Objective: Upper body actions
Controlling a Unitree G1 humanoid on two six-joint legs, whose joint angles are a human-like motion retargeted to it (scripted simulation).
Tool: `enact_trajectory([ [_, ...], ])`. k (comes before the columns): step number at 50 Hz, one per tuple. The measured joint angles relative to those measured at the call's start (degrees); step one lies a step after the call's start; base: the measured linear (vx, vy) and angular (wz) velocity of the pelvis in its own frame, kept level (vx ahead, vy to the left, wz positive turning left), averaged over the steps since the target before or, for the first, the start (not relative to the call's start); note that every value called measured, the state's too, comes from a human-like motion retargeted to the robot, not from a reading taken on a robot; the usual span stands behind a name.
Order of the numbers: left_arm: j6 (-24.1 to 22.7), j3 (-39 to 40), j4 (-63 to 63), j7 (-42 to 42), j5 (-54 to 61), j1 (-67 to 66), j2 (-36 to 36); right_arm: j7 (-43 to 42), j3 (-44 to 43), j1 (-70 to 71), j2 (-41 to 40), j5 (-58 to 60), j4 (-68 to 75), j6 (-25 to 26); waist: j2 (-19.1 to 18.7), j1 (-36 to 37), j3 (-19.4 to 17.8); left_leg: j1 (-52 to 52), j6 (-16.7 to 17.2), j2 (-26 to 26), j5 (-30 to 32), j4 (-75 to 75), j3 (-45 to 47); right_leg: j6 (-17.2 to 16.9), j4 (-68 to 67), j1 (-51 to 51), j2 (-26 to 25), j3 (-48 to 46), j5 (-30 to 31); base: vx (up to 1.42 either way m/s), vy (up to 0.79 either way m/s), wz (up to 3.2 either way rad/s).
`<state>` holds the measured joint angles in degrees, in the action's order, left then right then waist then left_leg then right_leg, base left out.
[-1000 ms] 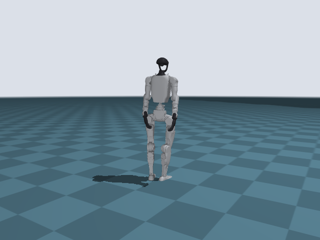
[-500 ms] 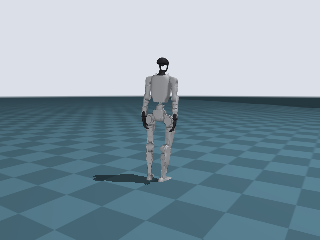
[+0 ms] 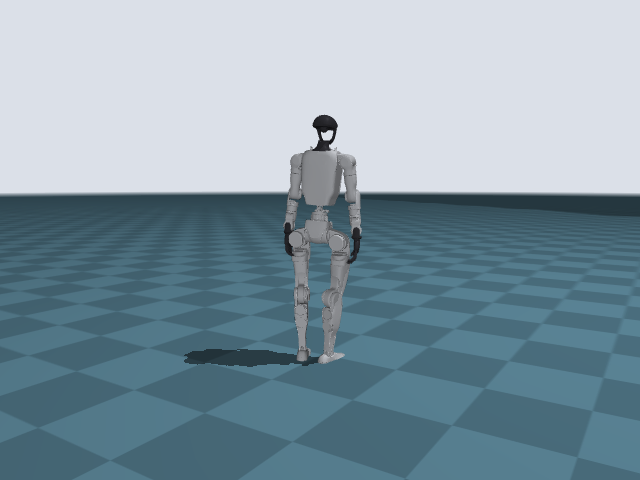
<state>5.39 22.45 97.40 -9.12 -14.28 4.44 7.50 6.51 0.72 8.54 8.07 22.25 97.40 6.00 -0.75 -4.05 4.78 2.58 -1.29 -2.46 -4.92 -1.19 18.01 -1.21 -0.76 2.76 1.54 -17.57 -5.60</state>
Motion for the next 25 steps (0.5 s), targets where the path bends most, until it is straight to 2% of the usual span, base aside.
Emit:
enact_trajectory([
  [5, 0.30, 0.17, -1.37, -0.98, 4.29, 12.62, 4.19, 4.37, -6.46, 11.33, -1.09, -4.01, -0.05, 1.13, 0.21, 0.36, 1.25, 0.01, -0.12, -0.10, 0.28, -0.26, -0.29, 0.12, 0.05, -0.39, 0.12, -0.43, 0.18, -0.06, 0.01, 0.07],
  [13, -2.30, 0.23, -4.05, 1.58, 10.41, 34.36, 8.18, 8.23, -17.77, 31.45, -4.48, -15.50, -5.26, 1.42, 0.62, 0.85, 3.84, 0.31, -0.21, 0.03, 0.57, -0.47, -0.43, 0.19, -0.11, -0.22, 0.12, -0.68, 0.41, 0.00, 0.00, 0.00],
  [20, -3.18, -4.17, -6.73, 1.01, 15.80, 48.86, 10.55, 8.19, -17.38, 46.49, -5.06, -21.09, -10.53, -0.36, 0.92, 1.30, 6.20, 0.91, -0.17, 0.20, 0.52, -0.56, -0.42, 0.14, -0.15, 0.31, 0.03, -0.70, 0.35, 0.00, 0.00, 0.00],
  [25, -4.48, -7.23, -8.78, 3.33, 20.05, 56.03, 12.02, 5.16, -14.30, 54.28, -4.27, -26.04, -13.52, -3.93, 1.10, 1.54, 7.77, 1.32, -0.10, 0.26, 0.27, -0.56, -0.29, 0.05, -0.19, 0.76, -0.04, -0.56, 0.10, 0.00, 0.00, 0.00],
])
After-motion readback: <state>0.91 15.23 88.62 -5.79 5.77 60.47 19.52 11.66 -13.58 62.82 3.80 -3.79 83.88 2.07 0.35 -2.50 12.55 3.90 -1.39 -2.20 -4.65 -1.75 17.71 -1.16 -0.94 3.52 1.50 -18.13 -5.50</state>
